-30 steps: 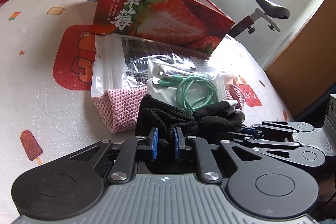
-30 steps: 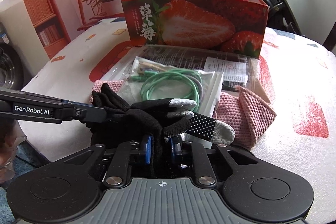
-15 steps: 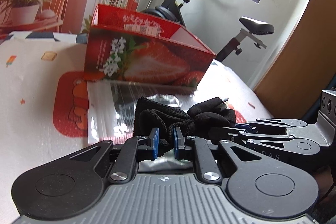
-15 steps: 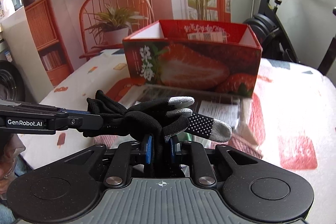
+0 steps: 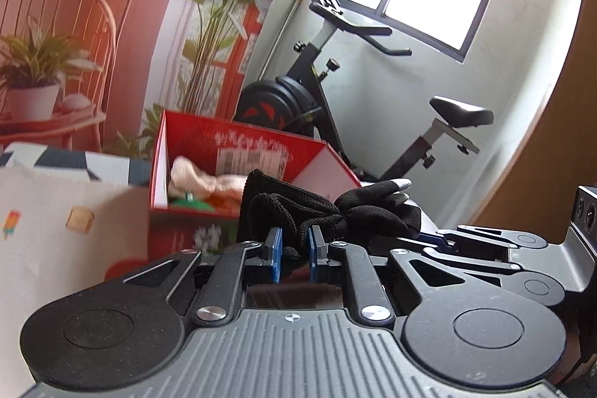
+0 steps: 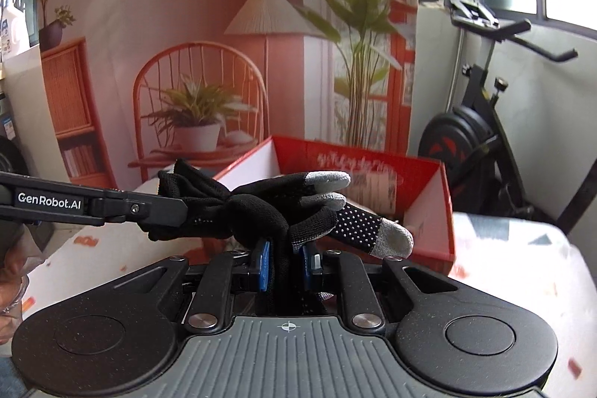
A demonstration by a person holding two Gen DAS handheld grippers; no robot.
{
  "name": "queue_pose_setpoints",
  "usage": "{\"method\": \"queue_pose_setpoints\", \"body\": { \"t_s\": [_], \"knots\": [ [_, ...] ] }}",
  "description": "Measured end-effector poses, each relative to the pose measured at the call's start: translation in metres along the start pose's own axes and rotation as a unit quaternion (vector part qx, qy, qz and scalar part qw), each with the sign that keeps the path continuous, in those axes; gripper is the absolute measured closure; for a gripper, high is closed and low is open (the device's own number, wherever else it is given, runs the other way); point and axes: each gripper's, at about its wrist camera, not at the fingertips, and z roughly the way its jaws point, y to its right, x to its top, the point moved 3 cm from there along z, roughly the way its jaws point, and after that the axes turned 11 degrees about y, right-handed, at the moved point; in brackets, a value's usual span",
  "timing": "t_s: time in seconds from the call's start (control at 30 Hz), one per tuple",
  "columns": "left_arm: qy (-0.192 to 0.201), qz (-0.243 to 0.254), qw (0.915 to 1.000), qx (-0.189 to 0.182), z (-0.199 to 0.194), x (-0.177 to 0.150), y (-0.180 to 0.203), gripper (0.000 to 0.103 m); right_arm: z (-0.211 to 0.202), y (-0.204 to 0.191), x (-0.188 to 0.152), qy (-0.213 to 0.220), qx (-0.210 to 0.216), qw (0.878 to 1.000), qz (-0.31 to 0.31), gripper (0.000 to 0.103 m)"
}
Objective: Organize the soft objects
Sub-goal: 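Lift the black gloves with the right tool and release them into the red box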
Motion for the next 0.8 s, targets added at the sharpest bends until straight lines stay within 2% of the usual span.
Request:
{"method": "queue_pose_setpoints", "body": {
  "t_s": [0.17,0.33,0.53,0.7,0.77,0.8],
  "knots": [
    [0.003,-0.006,0.9999,0.008,0.042,0.027,-0.005,0.088,0.037,0.022,0.024,0.009,-0.012,1.0,0.006,0.088],
    [-0.011,-0.009,0.9996,0.024,0.083,0.04,-0.015,0.088,0.082,0.046,0.03,0.004,-0.018,1.0,0.011,0.088],
    [-0.045,0.001,0.9982,0.039,0.124,0.033,-0.028,0.088,0.129,0.068,0.013,-0.031,-0.025,0.999,0.024,0.088],
    [-0.073,-0.001,0.9964,0.043,0.14,0.018,-0.04,0.087,0.151,0.079,-0.008,-0.064,-0.027,0.996,0.051,0.087],
    [-0.081,-0.002,0.9957,0.044,0.141,0.012,-0.043,0.087,0.154,0.081,-0.015,-0.075,-0.029,0.995,0.053,0.084],
    [-0.084,0.002,0.9955,0.045,0.141,0.011,-0.044,0.082,0.155,0.081,-0.018,-0.08,-0.031,0.995,0.051,0.079]
  ]
}}
